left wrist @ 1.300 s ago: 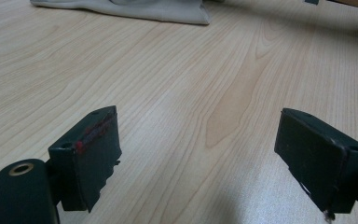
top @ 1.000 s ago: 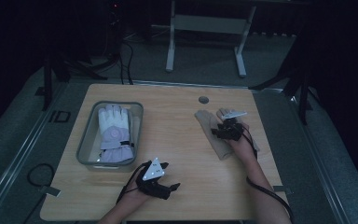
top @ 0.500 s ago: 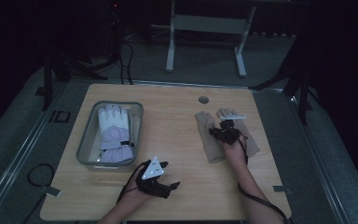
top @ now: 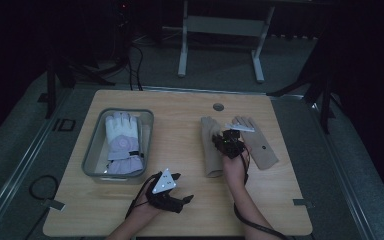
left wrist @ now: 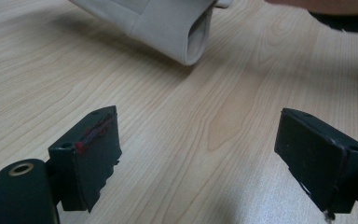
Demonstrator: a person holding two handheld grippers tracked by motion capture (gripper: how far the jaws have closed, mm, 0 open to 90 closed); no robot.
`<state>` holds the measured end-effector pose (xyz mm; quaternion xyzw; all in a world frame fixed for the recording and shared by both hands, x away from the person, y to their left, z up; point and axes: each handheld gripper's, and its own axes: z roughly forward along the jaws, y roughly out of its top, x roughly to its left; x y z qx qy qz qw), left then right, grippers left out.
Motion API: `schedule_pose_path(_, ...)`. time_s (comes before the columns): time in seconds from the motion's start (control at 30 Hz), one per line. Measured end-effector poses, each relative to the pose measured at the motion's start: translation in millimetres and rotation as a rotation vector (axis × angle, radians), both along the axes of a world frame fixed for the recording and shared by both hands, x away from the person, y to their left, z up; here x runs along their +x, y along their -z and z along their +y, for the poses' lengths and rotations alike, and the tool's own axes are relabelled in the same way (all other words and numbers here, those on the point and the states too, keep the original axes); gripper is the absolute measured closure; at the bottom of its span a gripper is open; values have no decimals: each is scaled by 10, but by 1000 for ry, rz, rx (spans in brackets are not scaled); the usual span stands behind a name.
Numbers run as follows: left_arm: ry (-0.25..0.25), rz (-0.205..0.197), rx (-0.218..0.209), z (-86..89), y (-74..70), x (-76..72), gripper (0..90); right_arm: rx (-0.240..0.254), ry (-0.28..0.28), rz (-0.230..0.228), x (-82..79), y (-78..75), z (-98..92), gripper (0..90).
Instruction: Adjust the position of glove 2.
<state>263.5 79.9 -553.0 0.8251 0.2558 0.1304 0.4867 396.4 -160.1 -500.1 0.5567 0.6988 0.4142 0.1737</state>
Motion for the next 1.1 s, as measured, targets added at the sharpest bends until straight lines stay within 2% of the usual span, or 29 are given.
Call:
schedule_pose_path(0.1, -2, -1, 1, -3, 3, 1, 143, -4, 26, 18, -69, 115, 60, 802)
schedule_pose_path(0.37, 1, -1, 4, -9, 7, -5, 143, -67, 29, 63, -156, 434, 191, 780)
schedule_pose_path(0.4, 1, -1, 4, -10, 8, -5, 143, -60, 25, 74, -156, 478, 184, 772)
schedule_pose_path(0.47, 0, 0, 4, -12, 10, -6, 142, -57, 13, 60, -167, 513, 174, 749)
schedule_pose_path(0.63, 1, 0, 8, -15, 14, -6, 143, -38, -13, 74, -144, 449, 144, 633)
schedule_pose_path(0.87, 2, 5, 4, -2, 28, -1, 142, -53, -48, -4, -124, 212, -4, 524)
schedule_pose_path(0.93, 2, 6, 9, -7, 36, -2, 143, -43, -68, -3, -95, 144, -86, 462)
schedule_pose_path(1.1, 1, 2, 6, -6, 30, -5, 143, -57, -105, -45, -62, 19, -355, 443)
